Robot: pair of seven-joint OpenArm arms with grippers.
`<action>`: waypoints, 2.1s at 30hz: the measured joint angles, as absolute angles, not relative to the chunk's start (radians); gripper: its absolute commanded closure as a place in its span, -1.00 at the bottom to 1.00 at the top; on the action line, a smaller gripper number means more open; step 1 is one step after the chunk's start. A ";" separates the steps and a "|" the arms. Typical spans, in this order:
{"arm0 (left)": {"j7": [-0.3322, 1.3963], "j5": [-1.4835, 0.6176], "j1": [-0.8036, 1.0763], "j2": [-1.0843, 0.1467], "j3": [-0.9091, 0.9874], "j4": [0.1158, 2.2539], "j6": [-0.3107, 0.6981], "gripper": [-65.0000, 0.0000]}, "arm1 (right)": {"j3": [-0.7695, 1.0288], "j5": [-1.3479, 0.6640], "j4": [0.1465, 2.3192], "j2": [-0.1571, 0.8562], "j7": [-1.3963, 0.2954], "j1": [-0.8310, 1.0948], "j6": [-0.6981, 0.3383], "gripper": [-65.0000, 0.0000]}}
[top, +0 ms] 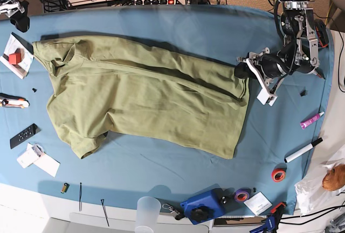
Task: Layout the t-shirt on the table in an organized manner, then fold the t-shirt properly
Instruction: 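Release and regrasp the shirt edge with the left gripper, then pull the grasped edge outward with the left gripper to flatten the shirt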
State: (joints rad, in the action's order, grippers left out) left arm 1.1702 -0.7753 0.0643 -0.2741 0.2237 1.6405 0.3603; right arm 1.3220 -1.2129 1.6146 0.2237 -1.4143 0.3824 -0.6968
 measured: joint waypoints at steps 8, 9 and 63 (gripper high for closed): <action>1.140 -0.735 0.066 -0.274 0.223 1.641 0.361 1.00 | 1.322 -1.213 1.615 0.219 -1.387 0.380 -0.697 0.12; 1.140 -0.726 0.066 -0.274 0.223 1.641 0.364 1.00 | 1.322 -1.213 1.615 0.219 -1.388 0.380 -0.697 0.12; 1.267 -0.901 0.321 -0.319 0.832 1.641 0.473 1.00 | 1.086 -1.216 1.615 0.133 -1.391 0.382 -0.696 0.12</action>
